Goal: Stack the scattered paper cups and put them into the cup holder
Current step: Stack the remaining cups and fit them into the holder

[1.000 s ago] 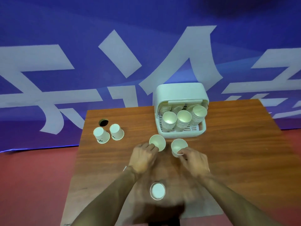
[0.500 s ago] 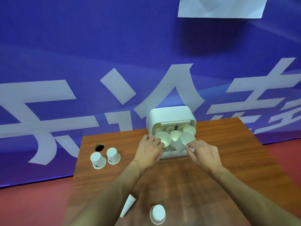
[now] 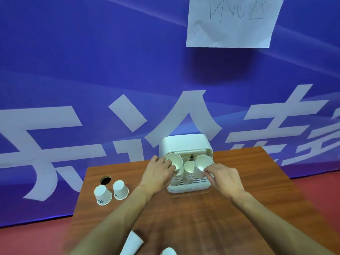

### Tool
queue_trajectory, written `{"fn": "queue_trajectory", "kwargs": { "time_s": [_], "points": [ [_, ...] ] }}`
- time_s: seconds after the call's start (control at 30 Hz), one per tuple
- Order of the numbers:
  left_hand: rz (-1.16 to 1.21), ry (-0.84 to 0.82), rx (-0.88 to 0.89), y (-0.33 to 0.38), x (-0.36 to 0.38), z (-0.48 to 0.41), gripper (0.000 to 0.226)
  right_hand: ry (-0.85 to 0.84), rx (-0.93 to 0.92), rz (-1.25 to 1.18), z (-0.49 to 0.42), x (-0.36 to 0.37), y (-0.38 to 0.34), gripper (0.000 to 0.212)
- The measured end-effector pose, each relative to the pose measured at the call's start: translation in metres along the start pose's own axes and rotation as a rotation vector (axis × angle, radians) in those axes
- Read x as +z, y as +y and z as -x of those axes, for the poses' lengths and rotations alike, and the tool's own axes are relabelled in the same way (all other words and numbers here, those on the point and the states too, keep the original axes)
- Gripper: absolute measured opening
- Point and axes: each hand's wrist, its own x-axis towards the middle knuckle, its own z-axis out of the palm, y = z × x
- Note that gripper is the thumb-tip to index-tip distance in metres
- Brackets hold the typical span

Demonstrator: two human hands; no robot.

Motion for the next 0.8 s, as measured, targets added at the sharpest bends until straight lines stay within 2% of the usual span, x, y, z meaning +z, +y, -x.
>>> {"fn": "queue_trajectory", "kwargs": {
  "time_s": [0.33,0.53,0.8],
  "points": [
    [-0.056,-0.099,-0.057,0.012,-0.003,-0.03,0.013,0.015,-0.131,-0.028,-0.022,-0.004,0.021,0.008],
    [-0.046,-0.135,-0.141,0.021,0.002,-0.051,0.02,-0.006,-0.153,-0.08,-0.038,0.006,0.038,0.01],
    [-0.051,-0.225,-0.246,0.028,0.024,-0.058,0.023,-0.086,-0.241,-0.163,-0.058,0.023,0.052,0.016]
  ]
}}
